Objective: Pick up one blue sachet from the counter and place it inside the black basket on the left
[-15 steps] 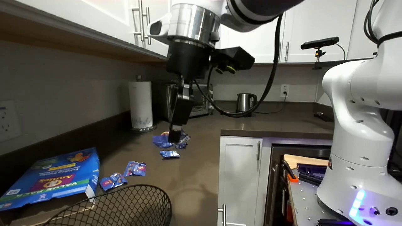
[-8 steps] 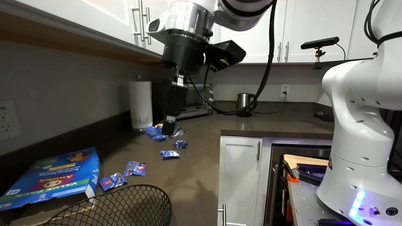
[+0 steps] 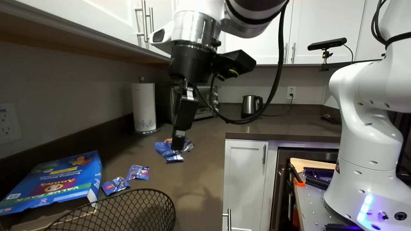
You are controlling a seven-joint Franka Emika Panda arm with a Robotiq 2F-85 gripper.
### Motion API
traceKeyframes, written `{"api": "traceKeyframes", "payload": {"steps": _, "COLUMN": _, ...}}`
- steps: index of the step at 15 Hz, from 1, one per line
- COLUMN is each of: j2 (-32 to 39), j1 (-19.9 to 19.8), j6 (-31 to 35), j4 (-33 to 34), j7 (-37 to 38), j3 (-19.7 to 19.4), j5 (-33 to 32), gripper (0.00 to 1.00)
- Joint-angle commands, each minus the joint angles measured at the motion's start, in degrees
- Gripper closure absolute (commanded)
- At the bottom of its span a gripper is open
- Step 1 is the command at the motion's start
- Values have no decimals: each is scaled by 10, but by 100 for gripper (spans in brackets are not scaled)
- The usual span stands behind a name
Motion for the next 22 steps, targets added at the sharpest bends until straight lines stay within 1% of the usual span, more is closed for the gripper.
{"api": "traceKeyframes", "payload": {"steps": 1, "j2": 18, "j1": 4, "j6": 28, "j4": -7, "j7": -8, "j3": 16, "j5": 13, "gripper": 94}}
{"api": "traceKeyframes", "payload": {"steps": 10, "j2": 79, "j1": 9, "j6": 96, "j4": 3, "j7": 3, "j3": 52, "j5": 13, "gripper": 92}}
{"api": "traceKeyframes", "payload": {"steps": 11, "j2": 83, "j1": 10, "j6": 103, "j4": 3, "j7": 7, "j3": 57, "j5": 13, "gripper": 90}}
{"api": "traceKeyframes", "payload": {"steps": 12, "j2": 88, "j1": 11, "j6": 111, "j4": 2, "j7": 12, "j3": 62, "j5": 11, "gripper": 86}}
{"api": "traceKeyframes", "payload": {"steps": 13, "j2": 93, "j1": 11, "j6": 119, "j4": 1, "j7": 17, "j3": 68, "j5": 8, "gripper": 59}}
{"api": "traceKeyframes", "payload": {"steps": 14, "j2": 98, "j1": 13, "j6": 127, "j4": 0, "j7": 18, "j3": 74, "j5": 8, "gripper": 58}}
{"api": "traceKeyframes", "payload": {"steps": 15, "j2": 101, "j1": 14, "j6": 133, "j4": -1, "j7": 23, "j3": 80, "j5": 7, "gripper": 53}}
{"api": "traceKeyframes", "payload": {"steps": 19, "j2": 114, "j1": 17, "j6": 161, "j4": -4, "j7": 64, "j3": 108, "j5": -14, "gripper": 28}}
{"api": "traceKeyframes", "payload": {"steps": 22, "j2": 117, "j1": 15, "j6": 182, "j4": -10, "j7": 102, "j3": 128, "j5": -44, "gripper": 8}}
